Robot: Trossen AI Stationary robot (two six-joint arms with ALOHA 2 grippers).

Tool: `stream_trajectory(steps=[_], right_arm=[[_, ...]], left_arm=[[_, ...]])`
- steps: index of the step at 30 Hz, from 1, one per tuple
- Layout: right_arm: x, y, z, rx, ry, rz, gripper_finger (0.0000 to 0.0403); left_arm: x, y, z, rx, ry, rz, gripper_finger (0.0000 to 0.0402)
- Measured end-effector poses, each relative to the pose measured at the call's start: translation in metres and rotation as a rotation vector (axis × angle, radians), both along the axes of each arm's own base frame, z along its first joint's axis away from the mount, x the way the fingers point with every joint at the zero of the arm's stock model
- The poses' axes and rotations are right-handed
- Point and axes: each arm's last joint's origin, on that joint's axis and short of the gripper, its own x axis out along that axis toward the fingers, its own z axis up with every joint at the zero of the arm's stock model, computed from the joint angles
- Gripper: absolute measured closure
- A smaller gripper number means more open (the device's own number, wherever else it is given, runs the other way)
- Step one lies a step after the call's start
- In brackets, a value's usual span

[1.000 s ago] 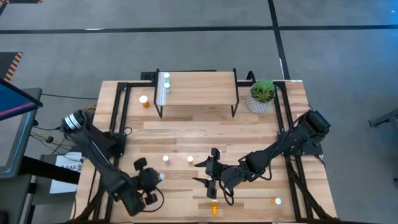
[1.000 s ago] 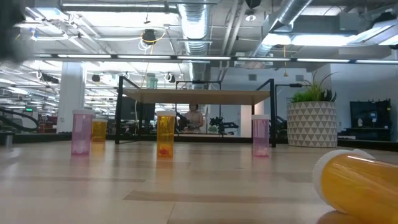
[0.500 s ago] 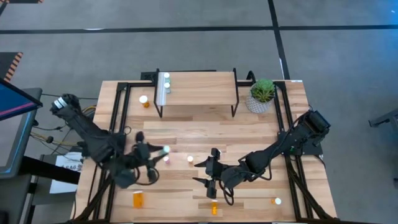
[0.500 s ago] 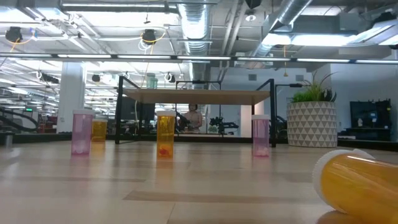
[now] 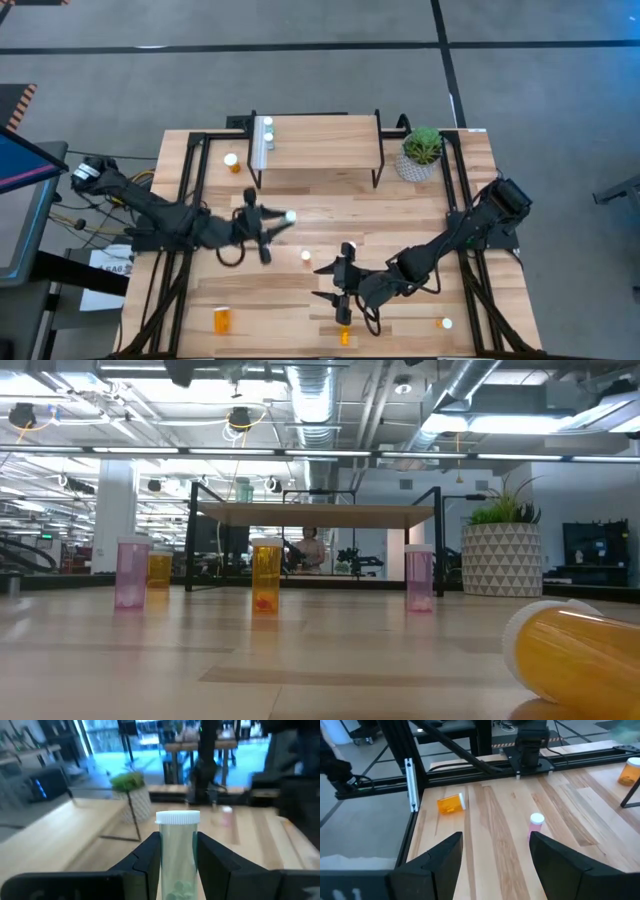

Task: Pick and place medicine bottles onto shelf by color
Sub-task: Put the blue pill bottle on the shelf aligned with the other blue pill bottles

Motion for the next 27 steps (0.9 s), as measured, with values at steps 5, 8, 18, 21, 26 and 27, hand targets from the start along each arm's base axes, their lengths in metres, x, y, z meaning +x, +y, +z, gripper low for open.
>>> stream_trajectory(steps=[5,8,18,21,26,27], right_arm=[[0.002,-0.005,-0.001,-0.012,0.01,-0.011,0.0148],[0.005,-0.011,-0.002,-0.019,0.021,-0.027,0.0148],[0.017,-0.036,-0.004,-0.051,0.035,-0.086,0.0148],[0.018,-0.04,-0.005,-0.053,0.042,-0.096,0.0148],[0.018,-0.039,-0.005,-0.055,0.046,-0.093,0.0148],[0.017,-0.038,-0.005,-0.055,0.046,-0.091,0.0148]], left_arm=[[-0.013,0.038,-0.01,0.029,-0.185,0.04,0.0308],[-0.024,0.057,-0.017,0.042,-0.273,0.093,0.0308],[-0.03,0.109,-0.035,0.074,-0.277,0.361,0.0308],[-0.027,0.121,-0.042,0.051,-0.264,0.437,0.0308],[-0.019,0.134,-0.057,0.01,-0.217,0.511,0.0308],[-0.017,0.136,-0.06,0.011,-0.212,0.529,0.0308]])
